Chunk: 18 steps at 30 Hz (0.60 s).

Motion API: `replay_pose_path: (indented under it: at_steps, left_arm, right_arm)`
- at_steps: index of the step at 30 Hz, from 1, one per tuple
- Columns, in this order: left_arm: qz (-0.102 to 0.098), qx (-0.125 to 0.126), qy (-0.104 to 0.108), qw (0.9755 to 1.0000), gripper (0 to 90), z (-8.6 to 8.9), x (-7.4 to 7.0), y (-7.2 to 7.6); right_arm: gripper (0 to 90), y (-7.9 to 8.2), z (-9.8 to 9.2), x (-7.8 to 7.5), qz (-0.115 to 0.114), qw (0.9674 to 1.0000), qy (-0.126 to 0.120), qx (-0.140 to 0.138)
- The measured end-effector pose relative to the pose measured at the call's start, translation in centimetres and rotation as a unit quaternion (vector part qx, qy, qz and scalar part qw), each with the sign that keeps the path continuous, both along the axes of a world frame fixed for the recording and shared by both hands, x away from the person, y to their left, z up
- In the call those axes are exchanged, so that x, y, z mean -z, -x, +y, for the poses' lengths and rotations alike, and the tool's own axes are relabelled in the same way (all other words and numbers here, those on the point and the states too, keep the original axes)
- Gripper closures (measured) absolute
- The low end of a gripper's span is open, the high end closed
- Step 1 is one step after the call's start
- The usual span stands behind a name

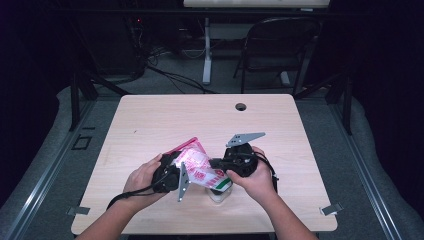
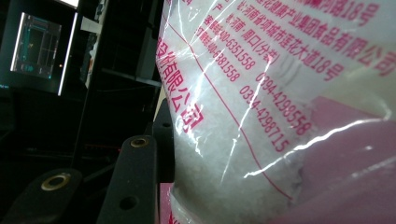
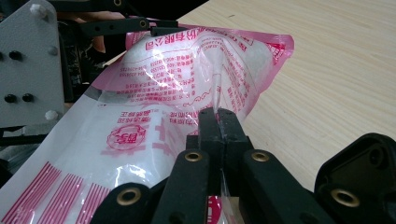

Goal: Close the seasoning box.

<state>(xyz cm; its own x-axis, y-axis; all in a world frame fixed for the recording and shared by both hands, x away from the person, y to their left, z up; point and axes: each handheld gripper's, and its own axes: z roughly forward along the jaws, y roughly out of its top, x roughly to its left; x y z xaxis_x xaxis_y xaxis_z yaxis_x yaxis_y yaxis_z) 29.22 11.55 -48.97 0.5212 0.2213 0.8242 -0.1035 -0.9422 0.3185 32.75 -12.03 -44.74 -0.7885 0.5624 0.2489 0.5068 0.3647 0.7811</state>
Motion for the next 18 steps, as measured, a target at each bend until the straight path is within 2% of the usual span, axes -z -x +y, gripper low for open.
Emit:
replay_pose_path:
  at_steps: [4, 9, 18]
  left_arm:
    - [-0.011, 0.0, -0.006, 0.9999, 61.2, -0.15, 0.05, 0.05]
    - [-0.031, 0.001, -0.026, 0.9992, 61.4, -0.33, 0.08, 0.16]
    - [-0.046, 0.001, -0.037, 0.9983, 61.8, -0.64, 0.51, 0.26]
  right_arm:
    - [90.0, -0.07, -0.06, 0.06, 0.0, 1.0, 0.001, 0.0]
    - [90.0, -0.18, -0.16, 0.06, 0.001, 1.0, -0.001, 0.001]
    - [90.0, -0.29, -0.33, 0.29, 0.002, 1.0, 0.002, 0.003]
